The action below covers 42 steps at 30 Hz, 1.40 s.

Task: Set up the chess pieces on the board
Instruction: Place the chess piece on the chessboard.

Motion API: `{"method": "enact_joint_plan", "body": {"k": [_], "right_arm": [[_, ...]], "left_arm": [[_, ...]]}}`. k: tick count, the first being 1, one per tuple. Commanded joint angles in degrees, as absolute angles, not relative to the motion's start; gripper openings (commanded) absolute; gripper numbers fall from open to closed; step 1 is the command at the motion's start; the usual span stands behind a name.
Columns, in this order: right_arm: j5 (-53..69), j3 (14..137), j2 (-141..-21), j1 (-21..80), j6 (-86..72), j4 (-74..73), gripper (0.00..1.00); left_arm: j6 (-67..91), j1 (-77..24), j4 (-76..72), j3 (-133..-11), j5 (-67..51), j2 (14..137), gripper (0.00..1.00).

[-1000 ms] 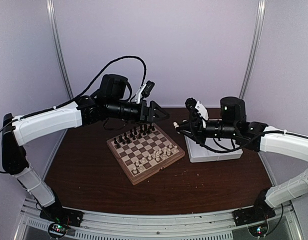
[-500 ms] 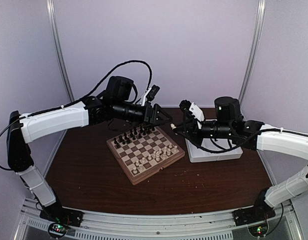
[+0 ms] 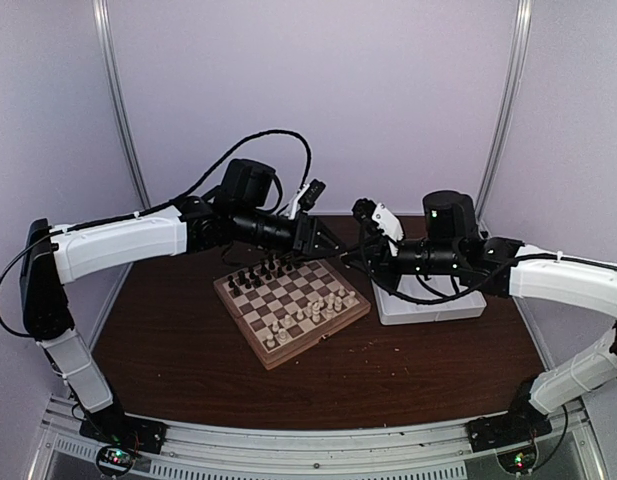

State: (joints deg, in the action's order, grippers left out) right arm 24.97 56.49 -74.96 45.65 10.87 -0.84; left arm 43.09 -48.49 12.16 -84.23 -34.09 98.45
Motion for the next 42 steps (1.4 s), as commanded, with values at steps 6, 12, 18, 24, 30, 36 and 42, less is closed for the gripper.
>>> {"method": "enact_joint_plan", "body": {"k": [6, 12, 18, 24, 30, 36, 42], "right_arm": [[22.38, 59.04, -76.11, 47.06, 12.20, -2.10, 0.13], [20.94, 58.82, -76.12, 47.20, 12.39, -2.46, 0.16], [19.49, 57.53, -75.15, 47.29, 12.24, -0.90, 0.21], [17.71, 56.38, -73.86, 47.29, 12.26, -0.49, 0.45], [12.29, 51.58, -69.08, 47.29, 12.26, -0.11, 0.52], [3.47, 45.65, -63.95, 47.20, 9.14, 4.16, 0.57], [-5.41, 42.77, -61.77, 45.98, 5.27, 4.33, 0.64]], "left_arm": [[42.77, -48.60, 10.16, -86.04, -36.02, 99.21, 0.19], [41.64, -48.60, 11.07, -86.36, -35.40, 99.23, 0.04], [40.04, -48.60, 13.18, -86.75, -34.20, 99.06, 0.01], [36.56, -48.60, 16.27, -86.62, -31.49, 98.89, 0.00], [27.58, -48.75, 21.93, -84.50, -26.30, 98.88, 0.00], [20.90, -50.43, 25.94, -81.63, -17.61, 98.88, 0.00], [16.70, -52.31, 28.69, -78.99, -10.69, 98.33, 0.00]]}}
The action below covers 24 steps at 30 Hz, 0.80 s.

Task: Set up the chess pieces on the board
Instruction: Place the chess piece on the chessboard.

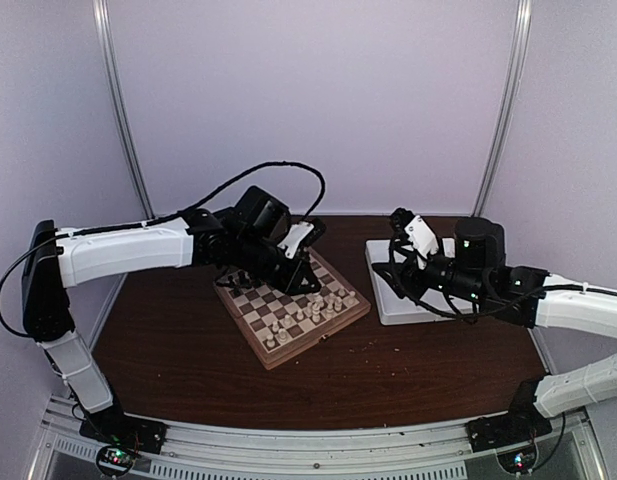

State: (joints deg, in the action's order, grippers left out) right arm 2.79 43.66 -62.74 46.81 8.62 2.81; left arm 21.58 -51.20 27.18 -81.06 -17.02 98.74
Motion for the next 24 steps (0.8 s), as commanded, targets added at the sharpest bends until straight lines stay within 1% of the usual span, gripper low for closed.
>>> {"method": "enact_joint_plan", "body": {"k": [1, 5, 8, 13, 20, 23, 24], "right_arm": [[-6.54, 42.80, -61.84, 45.66, 4.80, 3.84, 0.64], [-10.19, 42.27, -61.76, 44.72, 2.90, 3.56, 0.65], [-13.05, 41.54, -61.25, 43.97, 0.98, 4.16, 0.71], [-12.65, 40.84, -60.65, 43.39, 0.00, 4.97, 0.86], [-12.47, 39.93, -60.24, 43.22, -1.74, 4.88, 0.93], [-12.91, 39.64, -60.09, 43.24, -1.85, 5.01, 0.99], [-12.90, 39.68, -60.24, 43.24, -1.82, 4.97, 1.00]], "left_arm": [[16.50, -52.56, 28.69, -78.22, -9.91, 98.15, 0.00], [15.96, -52.94, 28.66, -76.02, -7.84, 97.98, 0.00], [15.77, -53.03, 28.17, -74.74, -7.42, 98.04, 0.00], [15.22, -53.07, 26.87, -73.66, -7.51, 98.32, 0.00], [15.20, -53.02, 26.10, -72.97, -8.27, 99.18, 0.00], [15.29, -53.17, 25.68, -72.75, -8.46, 99.59, 0.00], [15.23, -53.24, 25.73, -72.77, -8.40, 99.81, 0.00]]}}
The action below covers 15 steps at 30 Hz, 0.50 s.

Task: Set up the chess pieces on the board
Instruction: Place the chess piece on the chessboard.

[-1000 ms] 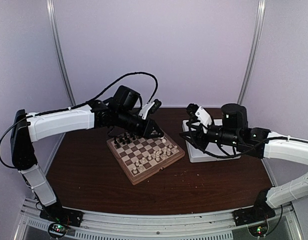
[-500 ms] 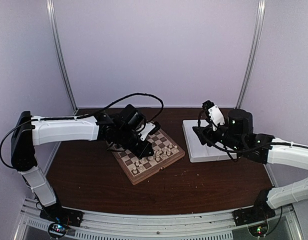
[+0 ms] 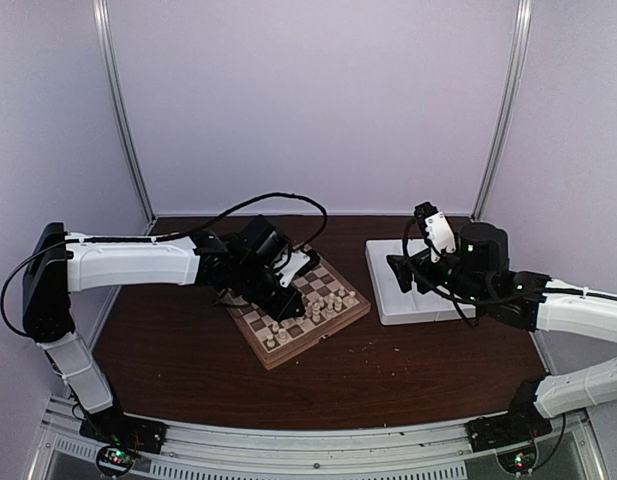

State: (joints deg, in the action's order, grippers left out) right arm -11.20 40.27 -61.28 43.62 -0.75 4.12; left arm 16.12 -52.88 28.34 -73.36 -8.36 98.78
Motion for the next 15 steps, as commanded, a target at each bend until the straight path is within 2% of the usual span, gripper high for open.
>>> {"method": "enact_joint_plan", "body": {"k": [1, 15], "right_arm": [[-12.86, 39.77, -60.28, 43.24, -1.78, 4.86, 1.00], [-12.29, 38.69, -60.16, 43.18, -2.10, 5.85, 1.00]], "left_arm": [[15.16, -53.18, 25.84, -72.84, -8.20, 99.94, 0.00], [14.94, -54.21, 25.32, -72.54, -4.74, 103.00, 0.00]]}}
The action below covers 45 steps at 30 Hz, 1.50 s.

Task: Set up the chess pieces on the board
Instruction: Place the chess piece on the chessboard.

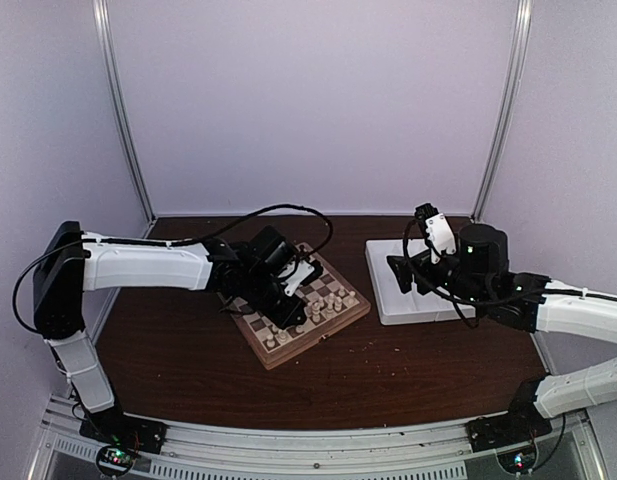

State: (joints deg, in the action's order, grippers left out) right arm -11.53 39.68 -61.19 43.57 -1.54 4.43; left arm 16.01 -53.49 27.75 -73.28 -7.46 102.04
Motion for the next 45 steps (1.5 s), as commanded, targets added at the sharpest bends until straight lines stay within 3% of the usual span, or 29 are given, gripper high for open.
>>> {"method": "enact_joint_plan", "body": {"k": [1, 8, 27, 35, 45], "right_arm": [[-12.28, 38.52, -60.10, 43.23, -2.11, 6.00, 1.00], [-12.18, 38.32, -59.77, 43.20, -2.01, 6.15, 1.00], [-12.36, 38.15, -59.64, 43.22, -1.69, 6.15, 1.00], [-12.35, 38.28, -59.98, 43.22, -1.52, 6.15, 1.00], [-12.43, 38.54, -59.94, 43.18, -1.59, 5.54, 1.00]], "left_arm": [[14.88, -54.29, 25.12, -72.43, -3.88, 103.15, 0.00], [14.52, -54.80, 24.33, -71.81, 1.50, 103.85, 0.00], [14.14, -54.89, 24.26, -72.51, 1.81, 106.58, 0.00], [14.09, -55.17, 25.16, -72.87, 2.38, 106.29, 0.20], [13.40, -55.89, 26.51, -74.25, 2.57, 103.18, 0.26]]}}
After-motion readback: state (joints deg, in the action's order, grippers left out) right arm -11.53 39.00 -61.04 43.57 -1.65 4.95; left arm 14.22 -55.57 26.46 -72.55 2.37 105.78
